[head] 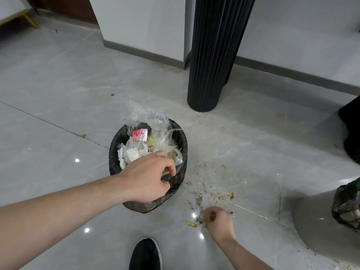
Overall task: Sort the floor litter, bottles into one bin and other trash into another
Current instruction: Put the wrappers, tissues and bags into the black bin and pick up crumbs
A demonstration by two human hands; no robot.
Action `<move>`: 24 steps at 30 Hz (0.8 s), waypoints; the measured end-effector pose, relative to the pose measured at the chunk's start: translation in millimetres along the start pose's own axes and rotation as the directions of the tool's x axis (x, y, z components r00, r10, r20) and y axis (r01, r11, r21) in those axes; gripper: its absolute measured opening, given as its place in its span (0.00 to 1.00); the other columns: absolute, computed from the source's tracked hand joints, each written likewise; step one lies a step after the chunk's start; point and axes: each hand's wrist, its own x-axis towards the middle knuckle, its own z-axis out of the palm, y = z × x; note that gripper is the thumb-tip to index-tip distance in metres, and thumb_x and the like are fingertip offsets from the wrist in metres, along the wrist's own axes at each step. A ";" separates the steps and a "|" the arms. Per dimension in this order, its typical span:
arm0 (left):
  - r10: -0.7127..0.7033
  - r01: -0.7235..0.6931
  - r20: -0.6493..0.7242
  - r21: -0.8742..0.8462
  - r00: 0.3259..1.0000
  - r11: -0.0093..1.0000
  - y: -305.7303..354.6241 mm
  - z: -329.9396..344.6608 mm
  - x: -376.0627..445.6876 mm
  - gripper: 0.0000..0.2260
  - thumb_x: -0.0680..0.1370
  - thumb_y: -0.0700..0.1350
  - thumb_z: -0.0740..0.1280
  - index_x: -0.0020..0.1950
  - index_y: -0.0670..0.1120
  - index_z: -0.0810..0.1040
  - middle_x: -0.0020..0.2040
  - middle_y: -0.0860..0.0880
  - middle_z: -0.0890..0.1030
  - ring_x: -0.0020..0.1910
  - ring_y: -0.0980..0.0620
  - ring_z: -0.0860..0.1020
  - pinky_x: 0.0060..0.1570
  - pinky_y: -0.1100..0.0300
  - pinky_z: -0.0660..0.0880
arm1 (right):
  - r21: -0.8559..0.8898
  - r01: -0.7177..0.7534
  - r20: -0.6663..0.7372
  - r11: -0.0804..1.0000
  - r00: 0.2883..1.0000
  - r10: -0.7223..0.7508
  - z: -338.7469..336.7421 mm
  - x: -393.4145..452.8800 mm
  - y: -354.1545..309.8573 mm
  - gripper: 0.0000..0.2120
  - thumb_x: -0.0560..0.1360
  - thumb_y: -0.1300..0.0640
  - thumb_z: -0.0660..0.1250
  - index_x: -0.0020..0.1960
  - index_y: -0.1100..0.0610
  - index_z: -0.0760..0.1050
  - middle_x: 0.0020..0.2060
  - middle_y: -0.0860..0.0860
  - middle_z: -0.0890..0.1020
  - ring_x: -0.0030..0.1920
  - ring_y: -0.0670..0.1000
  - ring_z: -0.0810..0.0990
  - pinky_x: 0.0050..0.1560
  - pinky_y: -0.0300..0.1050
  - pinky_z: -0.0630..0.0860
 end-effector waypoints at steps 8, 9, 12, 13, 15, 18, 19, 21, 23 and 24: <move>-0.135 0.129 -0.124 -0.049 0.983 0.990 -42.0 -28.9 -3.9 0.10 0.73 0.45 0.70 0.51 0.58 0.79 0.55 0.60 0.74 0.42 0.65 0.74 0.43 0.66 0.68 | 0.402 0.335 -0.303 0.852 0.927 -0.221 -69.9 -13.0 -184.1 0.05 0.74 0.62 0.73 0.47 0.53 0.84 0.37 0.44 0.85 0.38 0.39 0.82 0.43 0.30 0.77; -0.156 0.151 -0.132 -0.047 0.979 0.987 -45.3 -30.7 -5.7 0.10 0.73 0.45 0.70 0.51 0.58 0.79 0.56 0.59 0.74 0.42 0.64 0.74 0.44 0.64 0.69 | 0.389 0.369 -0.281 0.844 0.920 -0.273 -67.4 -14.1 -204.8 0.06 0.74 0.62 0.72 0.48 0.53 0.84 0.38 0.44 0.85 0.39 0.39 0.82 0.44 0.30 0.77; -0.189 0.191 -0.136 0.004 0.973 0.982 -52.9 -30.9 -10.3 0.10 0.73 0.45 0.71 0.50 0.57 0.78 0.54 0.59 0.71 0.44 0.60 0.72 0.46 0.62 0.67 | 0.254 0.437 -0.190 0.863 0.897 -0.399 -52.9 -16.2 -240.6 0.11 0.74 0.64 0.69 0.51 0.51 0.84 0.41 0.43 0.84 0.41 0.40 0.82 0.43 0.28 0.76; -0.207 0.211 -0.133 0.016 0.969 0.977 -56.7 -30.6 -11.5 0.10 0.73 0.44 0.71 0.51 0.57 0.77 0.52 0.58 0.70 0.45 0.59 0.71 0.45 0.62 0.67 | 0.209 0.445 -0.180 0.871 0.893 -0.413 -49.3 -16.2 -243.2 0.13 0.74 0.65 0.66 0.51 0.51 0.84 0.41 0.44 0.84 0.40 0.41 0.81 0.41 0.28 0.76; -0.257 0.261 -0.133 0.017 0.957 0.965 -67.6 -31.8 -14.9 0.11 0.73 0.45 0.71 0.53 0.56 0.78 0.50 0.57 0.70 0.48 0.57 0.72 0.45 0.62 0.67 | 0.161 0.439 -0.192 0.884 0.892 -0.408 -47.3 -17.8 -242.9 0.15 0.73 0.67 0.64 0.50 0.51 0.83 0.43 0.44 0.83 0.38 0.41 0.80 0.40 0.30 0.75; -0.323 0.327 -0.139 0.007 0.936 0.945 -83.3 -37.6 -17.2 0.12 0.71 0.47 0.72 0.53 0.55 0.79 0.51 0.54 0.74 0.50 0.54 0.76 0.47 0.59 0.72 | 0.117 0.414 -0.200 0.903 0.900 -0.386 -54.1 -24.5 -230.5 0.10 0.73 0.64 0.69 0.49 0.51 0.83 0.46 0.44 0.83 0.36 0.40 0.78 0.40 0.28 0.72; -0.342 0.347 -0.139 0.008 0.929 0.938 -87.5 -39.9 -17.4 0.12 0.70 0.47 0.72 0.53 0.55 0.78 0.52 0.53 0.75 0.50 0.53 0.76 0.48 0.58 0.74 | 0.095 0.409 -0.189 0.908 0.903 -0.387 -57.7 -27.1 -224.1 0.09 0.73 0.63 0.71 0.49 0.50 0.82 0.46 0.44 0.82 0.36 0.40 0.77 0.39 0.26 0.70; -0.405 0.413 -0.129 0.046 0.905 0.909 -93.9 -44.9 -18.1 0.12 0.71 0.49 0.71 0.54 0.52 0.77 0.54 0.50 0.75 0.50 0.51 0.76 0.48 0.58 0.73 | 0.045 0.414 -0.177 0.909 0.899 -0.401 -68.6 -32.7 -209.6 0.08 0.72 0.60 0.75 0.48 0.49 0.82 0.45 0.43 0.82 0.36 0.39 0.76 0.39 0.26 0.69; -0.503 0.511 -0.096 0.106 0.859 0.853 -99.7 -48.6 -19.5 0.18 0.72 0.52 0.69 0.60 0.49 0.76 0.61 0.45 0.75 0.53 0.46 0.76 0.46 0.57 0.73 | -0.028 0.411 -0.164 0.911 0.897 -0.410 -83.9 -36.1 -193.3 0.09 0.72 0.60 0.74 0.49 0.49 0.82 0.47 0.43 0.81 0.38 0.41 0.77 0.43 0.33 0.74; -0.558 0.562 -0.068 0.126 0.827 0.817 -100.2 -50.0 -21.0 0.22 0.73 0.54 0.69 0.65 0.47 0.74 0.64 0.43 0.74 0.55 0.44 0.76 0.45 0.57 0.74 | -0.074 0.402 -0.157 0.912 0.899 -0.409 -92.7 -37.5 -184.2 0.11 0.72 0.62 0.72 0.50 0.49 0.82 0.48 0.43 0.82 0.39 0.44 0.78 0.46 0.36 0.75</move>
